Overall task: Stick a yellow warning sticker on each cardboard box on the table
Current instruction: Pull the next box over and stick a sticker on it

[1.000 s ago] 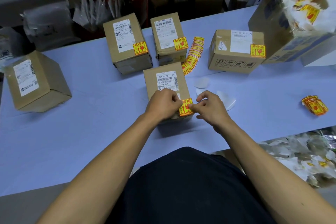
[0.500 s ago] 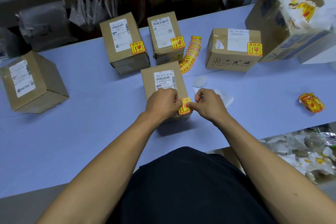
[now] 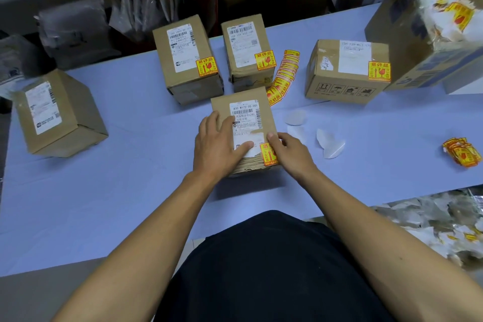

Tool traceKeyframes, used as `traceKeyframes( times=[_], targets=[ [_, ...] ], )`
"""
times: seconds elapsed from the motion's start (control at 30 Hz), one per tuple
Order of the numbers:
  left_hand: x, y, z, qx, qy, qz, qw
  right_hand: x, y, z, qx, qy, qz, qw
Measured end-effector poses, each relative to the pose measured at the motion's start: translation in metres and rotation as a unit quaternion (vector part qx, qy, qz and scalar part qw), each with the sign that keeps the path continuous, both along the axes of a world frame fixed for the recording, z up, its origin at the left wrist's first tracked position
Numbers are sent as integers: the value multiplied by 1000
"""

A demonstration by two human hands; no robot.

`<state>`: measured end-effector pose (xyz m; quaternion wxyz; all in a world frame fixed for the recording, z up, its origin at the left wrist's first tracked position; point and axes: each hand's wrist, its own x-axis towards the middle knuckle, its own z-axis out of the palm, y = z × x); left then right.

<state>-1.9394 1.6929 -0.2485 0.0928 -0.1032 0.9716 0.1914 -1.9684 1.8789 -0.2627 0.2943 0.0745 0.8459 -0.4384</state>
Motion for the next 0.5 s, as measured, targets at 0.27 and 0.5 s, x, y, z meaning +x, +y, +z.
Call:
traceKeyframes(
  times=[0.27, 0.5],
  targets=[
    [11, 3, -15, 98, 2, 39, 994, 30, 30, -10, -71, -25, 60, 995],
    [9, 11, -17, 299, 11, 203, 932, 2, 4, -4, -98, -38, -61, 993]
  ],
)
